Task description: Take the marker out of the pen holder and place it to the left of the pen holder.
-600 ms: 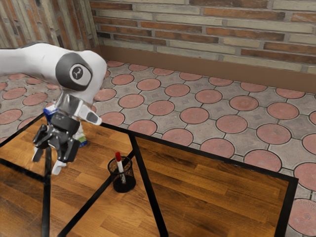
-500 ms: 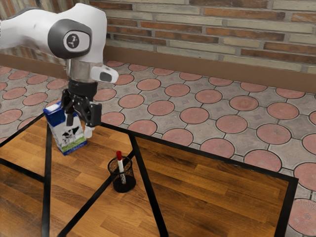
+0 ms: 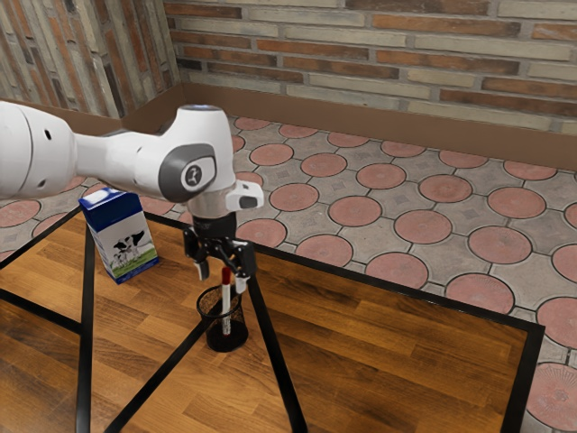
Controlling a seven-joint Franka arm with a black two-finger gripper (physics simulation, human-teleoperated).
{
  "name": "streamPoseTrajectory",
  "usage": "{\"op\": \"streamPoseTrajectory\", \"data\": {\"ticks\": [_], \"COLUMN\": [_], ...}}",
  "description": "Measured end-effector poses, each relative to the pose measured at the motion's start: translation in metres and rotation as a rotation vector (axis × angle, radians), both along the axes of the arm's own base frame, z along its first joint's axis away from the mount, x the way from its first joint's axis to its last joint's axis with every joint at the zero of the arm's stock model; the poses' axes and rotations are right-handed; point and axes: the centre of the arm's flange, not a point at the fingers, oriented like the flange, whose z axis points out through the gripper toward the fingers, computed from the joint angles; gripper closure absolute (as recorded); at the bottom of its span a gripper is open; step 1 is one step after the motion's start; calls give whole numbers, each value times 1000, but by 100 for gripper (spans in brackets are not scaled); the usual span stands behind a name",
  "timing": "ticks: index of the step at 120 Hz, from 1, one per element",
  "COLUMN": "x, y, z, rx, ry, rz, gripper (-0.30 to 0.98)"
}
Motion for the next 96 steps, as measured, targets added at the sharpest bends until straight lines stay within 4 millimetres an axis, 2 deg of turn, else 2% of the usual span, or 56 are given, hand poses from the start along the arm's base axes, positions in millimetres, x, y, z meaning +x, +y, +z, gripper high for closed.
{"op": "streamPoseTrajectory", "data": {"ticks": [36, 50, 78, 86, 96], "x": [-2, 3, 12, 12, 14], "y": [10, 9, 19, 20, 19], "z": [-12, -16, -25, -25, -21], "rx": [9, 9, 13, 14, 13], "ry": [-16, -21, -24, -27, -37], "rz": [71, 88, 134, 140, 145], "gripper": [2, 2, 3, 10, 30]}}
